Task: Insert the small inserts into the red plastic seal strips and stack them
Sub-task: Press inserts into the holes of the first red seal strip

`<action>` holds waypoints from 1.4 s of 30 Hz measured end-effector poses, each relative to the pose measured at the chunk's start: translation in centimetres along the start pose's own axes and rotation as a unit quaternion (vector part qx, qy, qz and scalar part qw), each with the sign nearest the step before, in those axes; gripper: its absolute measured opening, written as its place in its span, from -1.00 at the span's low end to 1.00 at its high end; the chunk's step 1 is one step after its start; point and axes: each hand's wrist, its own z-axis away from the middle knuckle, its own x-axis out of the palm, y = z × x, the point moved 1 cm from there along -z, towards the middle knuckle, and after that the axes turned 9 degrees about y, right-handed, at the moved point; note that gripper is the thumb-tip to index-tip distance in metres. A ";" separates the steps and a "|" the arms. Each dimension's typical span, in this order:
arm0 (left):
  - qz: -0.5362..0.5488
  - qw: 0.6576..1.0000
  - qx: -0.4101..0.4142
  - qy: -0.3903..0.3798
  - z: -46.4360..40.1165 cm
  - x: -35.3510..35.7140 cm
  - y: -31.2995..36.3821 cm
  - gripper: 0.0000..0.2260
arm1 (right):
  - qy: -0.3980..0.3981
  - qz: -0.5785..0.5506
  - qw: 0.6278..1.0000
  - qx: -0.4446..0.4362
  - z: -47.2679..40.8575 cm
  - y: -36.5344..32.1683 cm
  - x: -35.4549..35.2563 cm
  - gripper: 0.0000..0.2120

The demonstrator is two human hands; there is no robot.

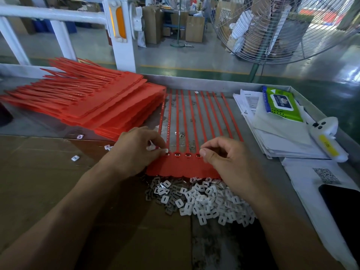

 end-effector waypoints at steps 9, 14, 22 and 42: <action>0.021 0.999 -0.031 -0.029 0.0 0.2 -0.1 -0.94 | -0.018 0.045 0.999 -0.008 0.0 0.1 0.0 -0.94; 0.023 0.999 -0.022 -0.026 0.1 0.0 -0.2 -0.90 | -0.015 0.050 0.999 -0.007 0.1 0.3 -0.1 -0.93; -0.028 0.998 0.060 -0.020 0.2 -0.2 0.4 -0.88 | -0.015 0.053 0.998 -0.028 0.2 0.1 -0.2 -0.94; -0.140 0.983 0.114 0.009 1.2 0.4 2.2 -0.82 | -0.283 0.143 0.945 -0.083 0.8 -1.0 -2.1 -0.70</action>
